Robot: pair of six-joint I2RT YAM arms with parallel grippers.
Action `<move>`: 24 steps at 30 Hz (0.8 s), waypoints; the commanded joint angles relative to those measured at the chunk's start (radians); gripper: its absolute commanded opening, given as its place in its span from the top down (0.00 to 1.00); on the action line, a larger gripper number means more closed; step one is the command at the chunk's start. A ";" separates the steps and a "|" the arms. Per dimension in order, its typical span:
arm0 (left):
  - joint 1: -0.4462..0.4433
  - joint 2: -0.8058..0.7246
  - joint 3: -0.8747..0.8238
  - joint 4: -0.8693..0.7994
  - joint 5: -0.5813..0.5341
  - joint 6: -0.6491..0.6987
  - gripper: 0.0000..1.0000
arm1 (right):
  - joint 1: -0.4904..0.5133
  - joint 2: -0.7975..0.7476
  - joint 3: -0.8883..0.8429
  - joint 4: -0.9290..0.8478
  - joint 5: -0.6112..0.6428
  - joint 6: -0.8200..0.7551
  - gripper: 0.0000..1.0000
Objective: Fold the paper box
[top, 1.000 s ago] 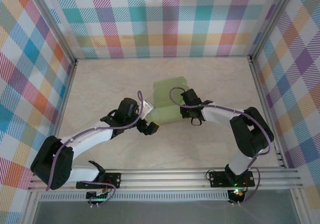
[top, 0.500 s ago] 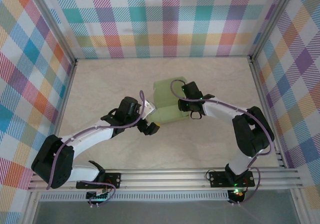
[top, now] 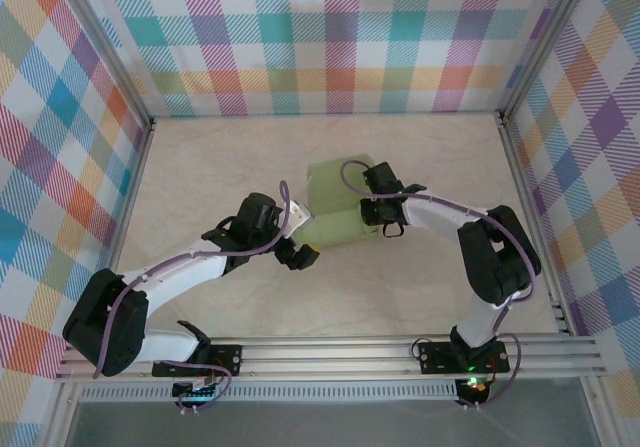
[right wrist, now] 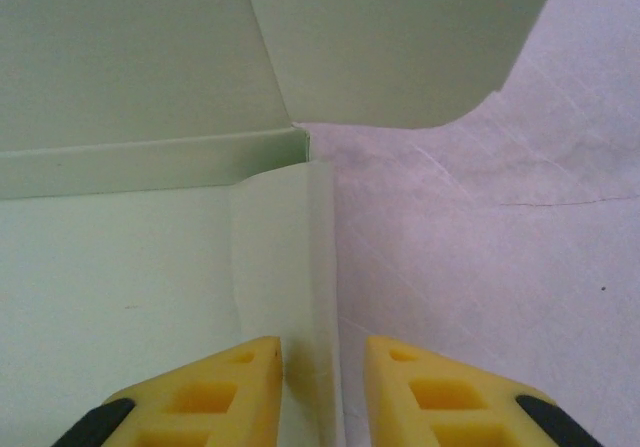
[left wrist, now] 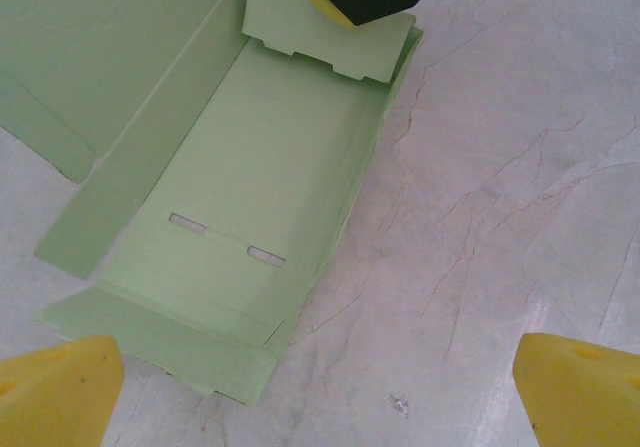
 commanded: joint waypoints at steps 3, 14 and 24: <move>-0.009 0.013 0.012 -0.001 0.016 0.012 0.00 | -0.019 -0.026 0.015 0.000 -0.043 0.017 0.73; -0.009 0.020 0.010 -0.003 0.020 0.009 0.00 | -0.043 0.025 0.020 -0.001 -0.130 -0.003 0.81; -0.009 0.030 0.015 -0.006 0.030 0.009 0.00 | -0.041 0.057 0.020 -0.023 -0.100 -0.033 0.85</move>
